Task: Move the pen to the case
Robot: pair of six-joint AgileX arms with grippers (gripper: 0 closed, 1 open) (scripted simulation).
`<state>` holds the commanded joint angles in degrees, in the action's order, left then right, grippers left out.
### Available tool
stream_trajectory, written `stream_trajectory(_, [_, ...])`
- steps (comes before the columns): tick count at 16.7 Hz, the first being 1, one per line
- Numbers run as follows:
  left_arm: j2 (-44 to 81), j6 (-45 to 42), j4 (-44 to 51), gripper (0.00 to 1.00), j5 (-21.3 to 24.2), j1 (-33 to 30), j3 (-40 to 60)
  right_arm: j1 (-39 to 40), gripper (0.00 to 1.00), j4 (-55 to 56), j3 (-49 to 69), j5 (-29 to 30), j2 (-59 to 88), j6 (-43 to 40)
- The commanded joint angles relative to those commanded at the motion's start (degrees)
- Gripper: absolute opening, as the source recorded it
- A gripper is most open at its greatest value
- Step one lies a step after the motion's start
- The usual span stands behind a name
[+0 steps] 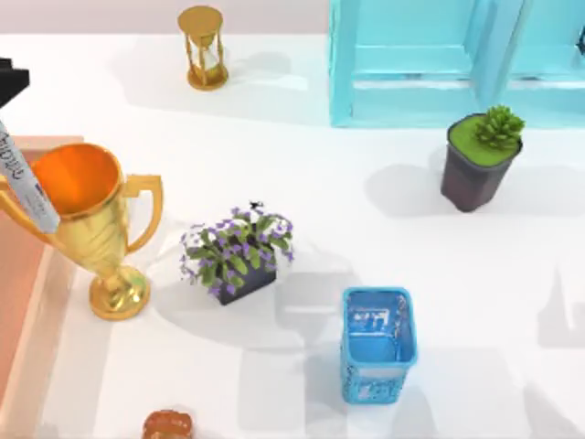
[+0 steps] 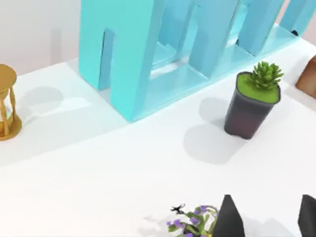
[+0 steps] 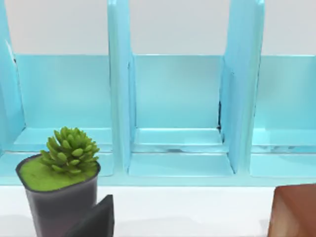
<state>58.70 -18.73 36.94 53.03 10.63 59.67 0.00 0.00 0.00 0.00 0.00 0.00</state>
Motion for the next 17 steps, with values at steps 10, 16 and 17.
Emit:
stream_trajectory(10, [16.17, -48.98, 16.40, 0.00, 12.70, 27.21, 4.71, 0.00, 1.00, 0.00, 0.00, 0.00, 0.00, 0.00])
stream_trajectory(16, [21.17, -54.72, 18.65, 0.00, 13.43, 28.91, 3.50, 0.00, 1.00, 0.00, 0.00, 0.00, 0.00, 0.00])
stream_trajectory(17, [21.17, -54.72, 18.65, 0.00, 13.43, 28.91, 3.50, 0.00, 1.00, 0.00, 0.00, 0.00, 0.00, 0.00])
